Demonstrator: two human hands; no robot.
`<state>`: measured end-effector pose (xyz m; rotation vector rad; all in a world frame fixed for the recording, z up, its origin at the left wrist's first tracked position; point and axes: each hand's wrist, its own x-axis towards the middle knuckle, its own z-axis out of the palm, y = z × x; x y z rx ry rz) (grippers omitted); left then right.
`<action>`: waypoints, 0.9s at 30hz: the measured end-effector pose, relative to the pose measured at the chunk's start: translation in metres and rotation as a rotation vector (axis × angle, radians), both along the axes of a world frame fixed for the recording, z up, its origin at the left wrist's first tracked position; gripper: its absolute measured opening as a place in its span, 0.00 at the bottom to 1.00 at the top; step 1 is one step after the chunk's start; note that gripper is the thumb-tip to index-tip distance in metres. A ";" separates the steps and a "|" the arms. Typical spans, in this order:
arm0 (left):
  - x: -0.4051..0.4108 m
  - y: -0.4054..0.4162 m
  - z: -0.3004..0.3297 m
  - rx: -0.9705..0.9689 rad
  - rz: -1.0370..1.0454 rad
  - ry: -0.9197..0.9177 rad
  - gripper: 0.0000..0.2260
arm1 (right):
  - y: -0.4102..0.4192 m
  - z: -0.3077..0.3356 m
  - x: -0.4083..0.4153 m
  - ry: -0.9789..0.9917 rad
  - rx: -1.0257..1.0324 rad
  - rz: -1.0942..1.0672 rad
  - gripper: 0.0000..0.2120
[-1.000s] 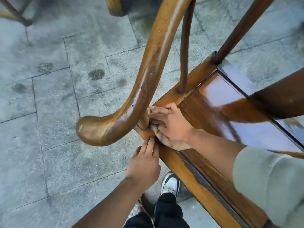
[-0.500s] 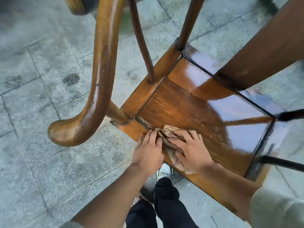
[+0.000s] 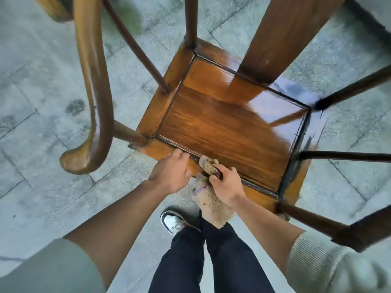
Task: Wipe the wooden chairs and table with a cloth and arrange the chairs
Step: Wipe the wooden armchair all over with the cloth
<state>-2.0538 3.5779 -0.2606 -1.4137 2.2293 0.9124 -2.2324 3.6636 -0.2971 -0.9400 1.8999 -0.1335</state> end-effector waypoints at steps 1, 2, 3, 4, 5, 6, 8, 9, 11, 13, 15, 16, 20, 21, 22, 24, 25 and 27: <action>0.007 0.000 0.012 -0.001 0.038 0.012 0.19 | -0.004 0.010 0.013 -0.025 -0.016 0.029 0.23; 0.011 -0.002 0.019 0.004 0.080 0.036 0.20 | -0.009 0.017 0.024 -0.047 -0.030 0.065 0.23; 0.020 -0.004 0.030 -0.004 0.121 0.048 0.20 | -0.018 0.027 0.039 -0.064 -0.041 0.118 0.23; 0.032 -0.004 0.044 -0.016 0.160 0.056 0.20 | -0.026 0.042 0.056 -0.083 -0.046 0.181 0.23; 0.043 -0.004 0.053 -0.023 0.192 0.065 0.19 | -0.034 0.053 0.071 -0.091 -0.051 0.247 0.24; 0.061 0.009 0.067 -0.007 0.243 0.065 0.19 | -0.033 0.069 0.090 -0.094 -0.046 0.337 0.23; 0.087 0.040 0.082 0.031 0.325 0.064 0.18 | -0.025 0.091 0.117 -0.090 -0.033 0.468 0.22; 0.103 0.057 0.094 0.044 0.391 0.060 0.18 | -0.021 0.105 0.130 -0.078 -0.018 0.532 0.22; 0.130 0.080 0.111 0.046 0.510 0.063 0.18 | -0.020 0.121 0.154 -0.054 -0.025 0.652 0.22; 0.158 0.086 0.131 0.006 0.628 0.066 0.17 | -0.028 0.138 0.185 -0.044 -0.075 0.776 0.21; 0.197 0.089 0.153 -0.066 0.756 0.079 0.17 | -0.034 0.155 0.225 -0.057 -0.138 0.881 0.21; 0.221 0.092 0.167 -0.100 0.827 0.079 0.17 | -0.036 0.168 0.253 -0.069 -0.175 0.950 0.21; 0.287 0.091 0.211 -0.209 1.013 0.053 0.18 | -0.057 0.213 0.323 -0.081 -0.246 1.067 0.23; 0.308 0.085 0.225 -0.257 1.068 0.042 0.19 | -0.074 0.230 0.344 -0.083 -0.274 1.077 0.24; 0.326 0.081 0.238 -0.291 1.126 0.032 0.20 | -0.090 0.244 0.360 -0.074 -0.317 1.082 0.24; 0.355 0.070 0.262 -0.336 1.210 0.006 0.21 | -0.124 0.271 0.383 -0.054 -0.400 1.079 0.24; 0.370 0.069 0.271 -0.356 1.246 -0.001 0.22 | -0.138 0.285 0.394 -0.047 -0.437 1.071 0.24; 0.400 0.054 0.292 -0.397 1.282 0.017 0.22 | -0.174 0.317 0.414 -0.032 -0.507 1.042 0.23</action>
